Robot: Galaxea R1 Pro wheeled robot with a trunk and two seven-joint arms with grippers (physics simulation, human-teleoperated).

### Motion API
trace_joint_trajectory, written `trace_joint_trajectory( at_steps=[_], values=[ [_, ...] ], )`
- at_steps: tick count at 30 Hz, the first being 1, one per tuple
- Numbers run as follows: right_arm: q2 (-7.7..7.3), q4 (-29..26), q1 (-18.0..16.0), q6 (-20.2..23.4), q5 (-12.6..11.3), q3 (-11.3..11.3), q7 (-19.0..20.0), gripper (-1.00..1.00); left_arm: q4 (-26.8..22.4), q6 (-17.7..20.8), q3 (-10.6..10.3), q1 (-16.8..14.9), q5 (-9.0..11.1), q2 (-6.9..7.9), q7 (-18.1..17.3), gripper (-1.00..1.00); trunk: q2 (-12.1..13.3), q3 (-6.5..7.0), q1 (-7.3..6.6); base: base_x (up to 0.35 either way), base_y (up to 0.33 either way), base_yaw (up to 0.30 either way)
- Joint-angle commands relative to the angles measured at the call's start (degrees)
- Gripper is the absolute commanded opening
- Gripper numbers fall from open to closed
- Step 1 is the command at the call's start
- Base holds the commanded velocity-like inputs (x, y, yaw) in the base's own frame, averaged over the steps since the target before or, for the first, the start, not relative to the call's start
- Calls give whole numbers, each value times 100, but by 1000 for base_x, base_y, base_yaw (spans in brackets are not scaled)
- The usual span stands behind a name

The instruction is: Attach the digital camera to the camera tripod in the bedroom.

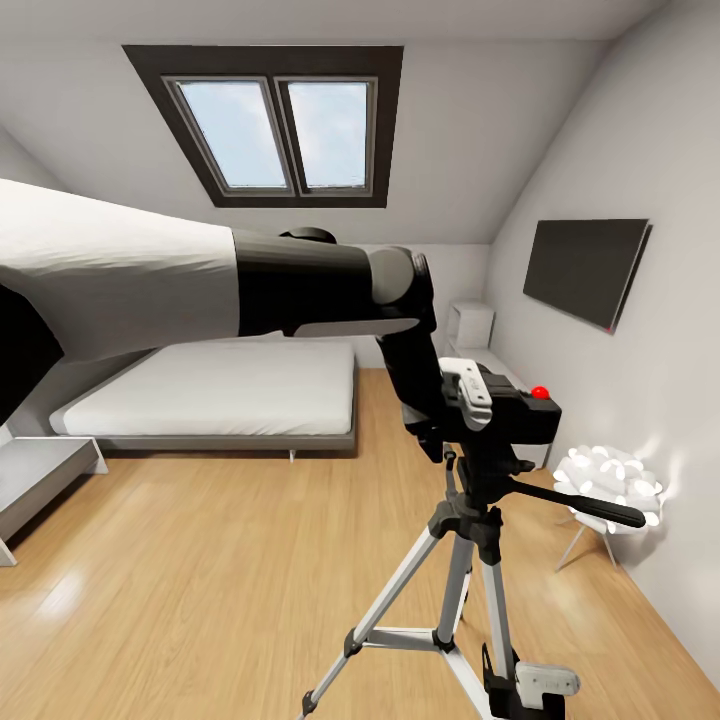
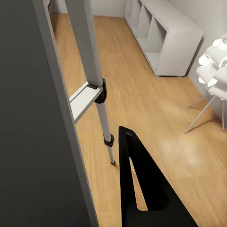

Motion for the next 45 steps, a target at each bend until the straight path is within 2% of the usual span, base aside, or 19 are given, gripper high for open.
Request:
trace_joint_trajectory(
  at_steps=[1, 9, 14, 16, 18, 19, 21, 23, 24, 25, 27, 28, 34, 36, 37, 39, 40, 43, 45],
  values=[
    [-4, 15, 1, 13, 56, 18, -49, -100, 6, 25, -9, -10, 30, -2, -4, 100, -10, -12, 4, 0, 0, 0],
    [-4, 15, 1, 13, 56, 18, -49, -100, 24, 25, 16, -10, 30, 29, -4, 100, -10, -12, 4, 0, 0, 0],
    [-4, 15, 1, 13, 56, 18, -49, -100, 192, 25, 311, -10, 30, 166, 0, 100, -10, -12, 4, 0, 0, 0],
    [-4, 15, 1, 13, 56, 18, -49, -100, 490, 26, 746, -10, 26, 350, 7, 100, -10, -12, 4, 0, 0, 0],
    [-4, 15, 1, 13, 56, 18, -49, -100, 689, 29, 1013, -10, 20, 461, 9, 100, -10, -12, 4, 0, 0, 0],
    [-4, 15, 1, 13, 56, 18, -49, -100, 904, 31, 1279, -10, 7, 592, 10, 100, -10, -12, 4, 0, 0, 0],
    [-4, 15, 1, 13, 56, 18, -49, -100, 1112, 32, 1526, -12, -3, 733, 11, 100, -10, -12, 4, 0, 0, 0],
    [-4, 15, 1, 13, 56, 18, -49, -100, 1476, 33, 1943, -16, -17, 1017, 12, 100, -10, -12, 4, 0, 0, 0],
    [-4, 15, 1, 13, 56, 18, -49, -100, 1559, 33, 2028, -16, -20, 1091, 13, 100, -10, -12, 4, 0, 0, 0],
    [-4, 15, 1, 13, 56, 18, -49, -100, 1718, 33, 2165, -17, -24, 1239, 13, 100, -10, -12, 4, 0, 0, 0],
    [-4, 15, 1, 13, 56, 18, -49, -100, 1870, 33, 2260, -18, -27, 1386, 13, 100, -10, -12, 4, 0, 0, 0],
    [-4, 15, 1, 13, 56, 18, -49, -100, 2013, 32, 2319, -18, -28, 1532, 10, 100, -10, -12, 4, 0, 0, 0],
    [-4, 15, 1, 13, 56, 18, -49, -100, 2432, 18, 2354, -10, -37, 2041, 5, 100, -10, -12, 4, 0, 0, 0],
    [-4, 15, 1, 13, 56, 18, -49, -100, 2505, 11, 2289, -1, -38, 2209, 7, 100, -10, -12, 4, 0, 0, 0],
    [-4, 15, 1, 13, 56, 18, -49, -100, 2534, 0, 2179, 22, -39, 2308, 24, 100, -10, -12, 4, 0, 0, 0],
    [-4, 15, 1, 13, 56, 18, -49, -100, 2556, -14, 2012, 94, -39, 2384, 67, 100, -10, -12, 4, 0, 0, 0],
    [-4, 15, 1, 13, 56, 18, -49, -100, 2570, -27, 1832, 209, -31, 2437, 144, 100, -10, -12, 4, 0, 0, 0],
    [-4, 17, 1, 13, 56, 18, -49, -100, 2586, -128, 1576, 481, -7, 2491, 387, 100, -10, -12, 4, 0, 0, 0],
    [-4, 19, 1, 13, 56, 18, -49, -100, 2599, -241, 1507, 636, 0, 2505, 550, 100, -10, -12, 4, 0, 0, 0]
  ],
)
